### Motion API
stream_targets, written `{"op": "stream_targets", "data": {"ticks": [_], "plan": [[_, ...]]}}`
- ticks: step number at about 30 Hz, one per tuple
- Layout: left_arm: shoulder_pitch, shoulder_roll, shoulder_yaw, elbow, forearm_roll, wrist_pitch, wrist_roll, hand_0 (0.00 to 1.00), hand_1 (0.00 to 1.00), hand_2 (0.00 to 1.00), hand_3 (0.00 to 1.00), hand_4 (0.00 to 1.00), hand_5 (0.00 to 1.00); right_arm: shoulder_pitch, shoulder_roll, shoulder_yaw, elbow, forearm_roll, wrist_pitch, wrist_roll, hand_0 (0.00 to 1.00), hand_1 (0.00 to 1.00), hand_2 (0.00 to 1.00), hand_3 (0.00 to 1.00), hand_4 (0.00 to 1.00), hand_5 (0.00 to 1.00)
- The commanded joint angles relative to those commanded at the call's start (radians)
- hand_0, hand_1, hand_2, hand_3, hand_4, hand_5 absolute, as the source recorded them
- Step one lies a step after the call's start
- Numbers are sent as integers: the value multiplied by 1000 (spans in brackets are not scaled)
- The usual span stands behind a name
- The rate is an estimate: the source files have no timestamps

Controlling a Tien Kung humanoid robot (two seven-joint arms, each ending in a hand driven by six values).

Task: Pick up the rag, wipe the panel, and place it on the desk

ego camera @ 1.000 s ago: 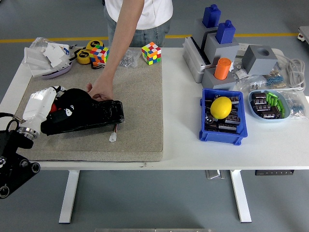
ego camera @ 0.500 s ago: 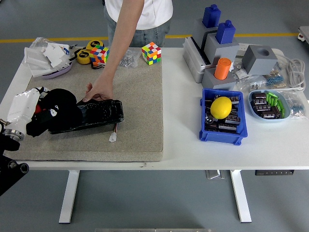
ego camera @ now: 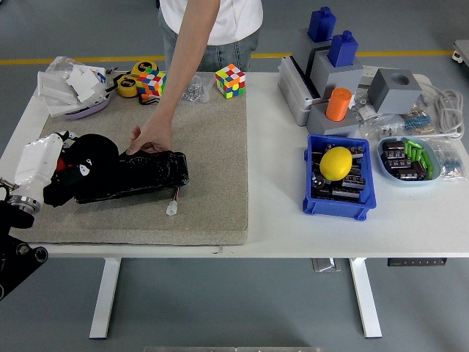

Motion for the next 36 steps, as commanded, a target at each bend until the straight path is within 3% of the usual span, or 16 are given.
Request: {"op": "stream_targets", "data": {"ticks": [21,36], "plan": [[-71,-54,138,-39,-18,0,12,196,70,254,565,516,165,6,-8,-2,2,0,5,1,744,646,692,593,960,583],[-129,-85,214,-99,-2,0,48,195,70,254,565,518,168,6,-9,-11,0,4,7,3,745,646,692,593,960,583]]}}
